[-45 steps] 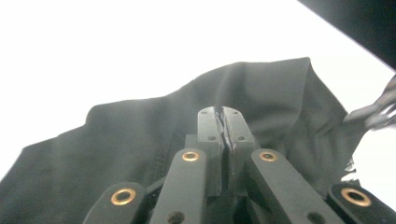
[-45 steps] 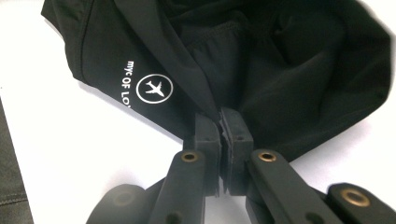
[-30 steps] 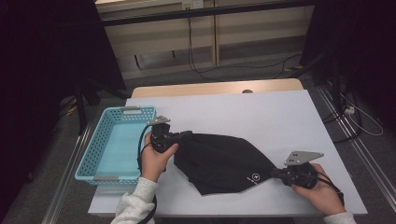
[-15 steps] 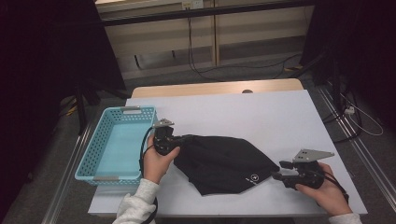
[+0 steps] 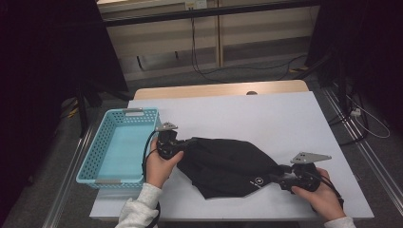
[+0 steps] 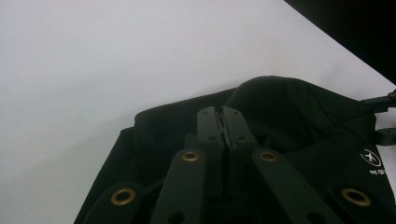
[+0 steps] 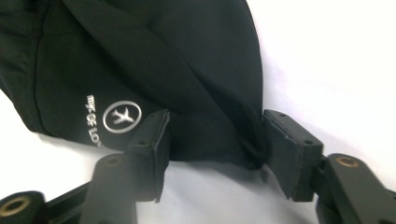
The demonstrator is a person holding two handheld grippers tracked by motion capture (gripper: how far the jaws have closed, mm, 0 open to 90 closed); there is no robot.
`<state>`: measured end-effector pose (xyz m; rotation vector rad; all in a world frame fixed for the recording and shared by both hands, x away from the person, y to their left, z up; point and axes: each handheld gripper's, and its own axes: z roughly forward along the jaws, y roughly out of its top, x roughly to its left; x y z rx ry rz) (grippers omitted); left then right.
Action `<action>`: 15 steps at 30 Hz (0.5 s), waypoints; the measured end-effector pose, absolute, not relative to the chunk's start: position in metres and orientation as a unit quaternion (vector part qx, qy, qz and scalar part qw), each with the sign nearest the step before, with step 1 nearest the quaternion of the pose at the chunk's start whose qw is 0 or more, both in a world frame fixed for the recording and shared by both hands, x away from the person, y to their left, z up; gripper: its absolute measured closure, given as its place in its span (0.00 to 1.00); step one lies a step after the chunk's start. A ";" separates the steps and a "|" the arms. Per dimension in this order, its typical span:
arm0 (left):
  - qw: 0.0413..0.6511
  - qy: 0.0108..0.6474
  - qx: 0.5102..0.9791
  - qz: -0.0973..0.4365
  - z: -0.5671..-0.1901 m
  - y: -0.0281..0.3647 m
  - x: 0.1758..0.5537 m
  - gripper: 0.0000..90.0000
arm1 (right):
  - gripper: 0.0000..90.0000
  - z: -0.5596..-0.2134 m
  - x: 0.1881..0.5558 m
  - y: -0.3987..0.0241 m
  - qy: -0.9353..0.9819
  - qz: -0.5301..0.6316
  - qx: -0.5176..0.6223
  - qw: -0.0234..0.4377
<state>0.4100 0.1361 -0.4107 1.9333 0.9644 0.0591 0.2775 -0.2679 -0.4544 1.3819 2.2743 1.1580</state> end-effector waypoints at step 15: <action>0.507 0.373 0.777 0.017 -0.404 0.127 0.405 0.97 | 0.98 -0.427 0.286 -0.283 0.761 0.414 0.451 0.215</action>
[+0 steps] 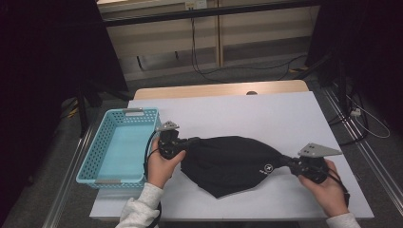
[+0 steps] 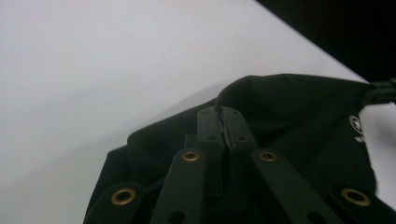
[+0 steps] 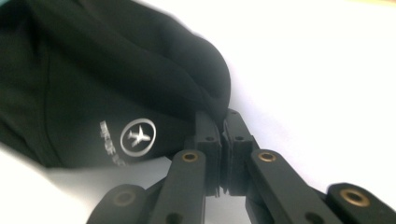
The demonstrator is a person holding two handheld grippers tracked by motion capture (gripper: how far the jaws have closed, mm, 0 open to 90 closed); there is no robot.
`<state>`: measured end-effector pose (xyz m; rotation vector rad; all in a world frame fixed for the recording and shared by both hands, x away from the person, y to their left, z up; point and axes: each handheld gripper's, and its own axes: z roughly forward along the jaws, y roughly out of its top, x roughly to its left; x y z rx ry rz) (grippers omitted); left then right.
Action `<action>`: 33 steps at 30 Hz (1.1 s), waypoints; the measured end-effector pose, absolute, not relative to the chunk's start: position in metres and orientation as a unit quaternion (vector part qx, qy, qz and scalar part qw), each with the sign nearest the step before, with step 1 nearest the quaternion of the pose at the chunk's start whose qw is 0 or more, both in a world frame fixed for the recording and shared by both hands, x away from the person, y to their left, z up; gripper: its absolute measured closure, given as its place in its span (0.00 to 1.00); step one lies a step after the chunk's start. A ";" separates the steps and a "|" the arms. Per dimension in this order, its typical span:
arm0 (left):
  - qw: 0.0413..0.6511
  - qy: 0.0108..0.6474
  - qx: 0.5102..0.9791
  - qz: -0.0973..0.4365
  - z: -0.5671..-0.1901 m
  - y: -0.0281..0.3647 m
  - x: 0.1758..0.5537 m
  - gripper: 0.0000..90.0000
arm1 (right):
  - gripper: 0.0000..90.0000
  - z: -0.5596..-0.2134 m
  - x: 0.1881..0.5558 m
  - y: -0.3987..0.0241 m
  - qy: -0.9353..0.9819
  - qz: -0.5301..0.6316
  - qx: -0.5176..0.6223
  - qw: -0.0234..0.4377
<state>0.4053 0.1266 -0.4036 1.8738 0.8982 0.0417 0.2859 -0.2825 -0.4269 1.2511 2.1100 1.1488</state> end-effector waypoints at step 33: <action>0.462 0.285 0.839 0.031 -0.408 0.079 0.392 0.87 | 0.97 -0.441 0.280 -0.267 0.794 0.408 0.419 0.165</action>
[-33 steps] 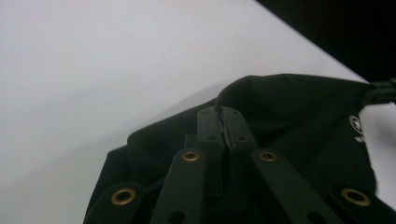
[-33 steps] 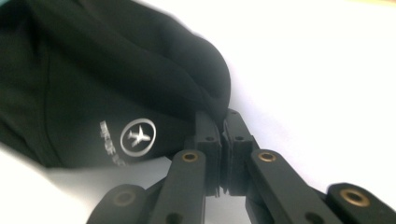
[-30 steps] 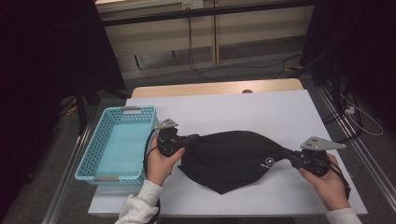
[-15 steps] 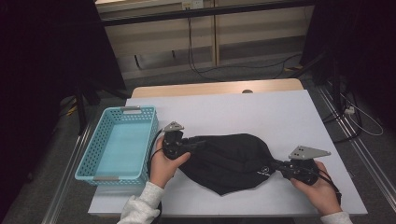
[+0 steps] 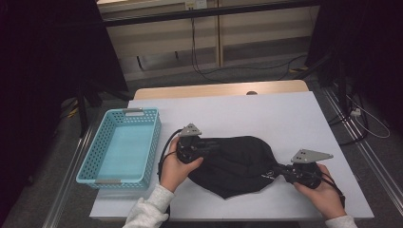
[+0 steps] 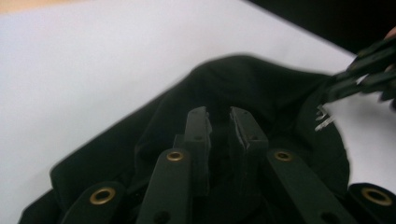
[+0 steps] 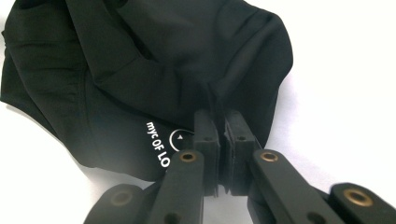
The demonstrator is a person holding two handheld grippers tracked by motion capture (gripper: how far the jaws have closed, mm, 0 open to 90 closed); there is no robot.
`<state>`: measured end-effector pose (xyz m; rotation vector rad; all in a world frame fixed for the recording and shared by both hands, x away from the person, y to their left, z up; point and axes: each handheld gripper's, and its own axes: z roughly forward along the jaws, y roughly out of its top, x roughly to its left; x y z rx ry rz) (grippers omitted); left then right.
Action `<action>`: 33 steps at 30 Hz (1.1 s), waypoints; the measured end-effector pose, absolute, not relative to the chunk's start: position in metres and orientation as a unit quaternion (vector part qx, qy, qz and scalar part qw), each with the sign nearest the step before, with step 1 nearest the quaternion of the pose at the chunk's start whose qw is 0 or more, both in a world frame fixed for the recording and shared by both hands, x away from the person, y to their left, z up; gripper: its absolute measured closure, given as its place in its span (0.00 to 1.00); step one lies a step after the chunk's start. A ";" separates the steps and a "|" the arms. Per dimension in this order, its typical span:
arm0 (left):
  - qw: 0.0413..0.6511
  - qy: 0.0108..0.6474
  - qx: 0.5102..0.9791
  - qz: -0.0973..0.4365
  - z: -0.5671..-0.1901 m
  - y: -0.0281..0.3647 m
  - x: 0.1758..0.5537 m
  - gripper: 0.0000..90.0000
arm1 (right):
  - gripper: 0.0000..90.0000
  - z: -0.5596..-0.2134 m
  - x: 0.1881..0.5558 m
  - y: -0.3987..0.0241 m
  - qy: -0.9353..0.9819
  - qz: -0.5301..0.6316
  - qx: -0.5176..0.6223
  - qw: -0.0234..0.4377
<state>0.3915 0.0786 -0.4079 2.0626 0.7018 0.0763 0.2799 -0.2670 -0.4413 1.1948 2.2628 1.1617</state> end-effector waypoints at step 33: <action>0.427 0.276 0.861 0.009 -0.432 0.096 0.387 0.91 | 0.97 -0.445 0.278 -0.272 0.795 0.400 0.427 0.158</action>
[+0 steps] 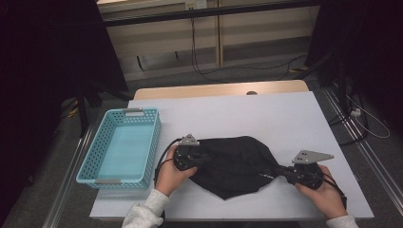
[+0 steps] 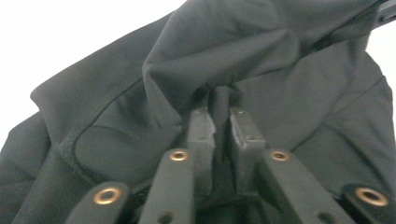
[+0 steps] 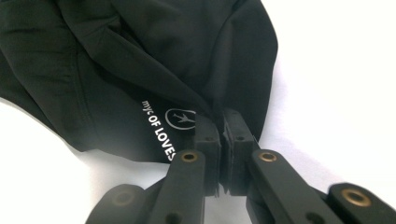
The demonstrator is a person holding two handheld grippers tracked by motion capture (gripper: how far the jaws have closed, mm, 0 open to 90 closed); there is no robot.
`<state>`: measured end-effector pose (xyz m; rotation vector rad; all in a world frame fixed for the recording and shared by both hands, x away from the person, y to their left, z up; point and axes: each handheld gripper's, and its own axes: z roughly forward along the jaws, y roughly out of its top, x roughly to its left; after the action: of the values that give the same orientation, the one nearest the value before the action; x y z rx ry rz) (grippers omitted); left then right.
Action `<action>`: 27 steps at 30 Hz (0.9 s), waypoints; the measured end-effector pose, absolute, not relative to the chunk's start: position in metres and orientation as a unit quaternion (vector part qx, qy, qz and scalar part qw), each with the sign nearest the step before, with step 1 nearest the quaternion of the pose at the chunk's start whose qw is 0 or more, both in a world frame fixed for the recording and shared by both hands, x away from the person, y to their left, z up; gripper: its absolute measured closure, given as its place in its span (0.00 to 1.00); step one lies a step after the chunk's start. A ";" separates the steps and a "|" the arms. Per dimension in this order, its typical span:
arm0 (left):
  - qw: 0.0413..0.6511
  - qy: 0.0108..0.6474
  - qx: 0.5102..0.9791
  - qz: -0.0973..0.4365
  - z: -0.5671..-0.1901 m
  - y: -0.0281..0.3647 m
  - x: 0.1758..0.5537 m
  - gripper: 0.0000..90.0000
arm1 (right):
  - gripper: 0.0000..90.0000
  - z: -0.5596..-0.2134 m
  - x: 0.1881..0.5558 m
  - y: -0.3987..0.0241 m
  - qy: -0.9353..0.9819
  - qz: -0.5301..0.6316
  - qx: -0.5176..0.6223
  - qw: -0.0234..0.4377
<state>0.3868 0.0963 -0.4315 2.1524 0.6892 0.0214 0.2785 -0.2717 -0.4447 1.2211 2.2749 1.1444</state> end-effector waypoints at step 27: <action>0.451 0.242 0.859 -0.025 -0.420 0.106 0.343 0.75 | 0.97 -0.445 0.271 -0.278 0.800 0.382 0.433 0.161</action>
<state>0.3434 0.1058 -0.4195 2.1217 0.5978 -0.0616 0.2714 -0.2783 -0.4448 1.2375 2.2841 1.0900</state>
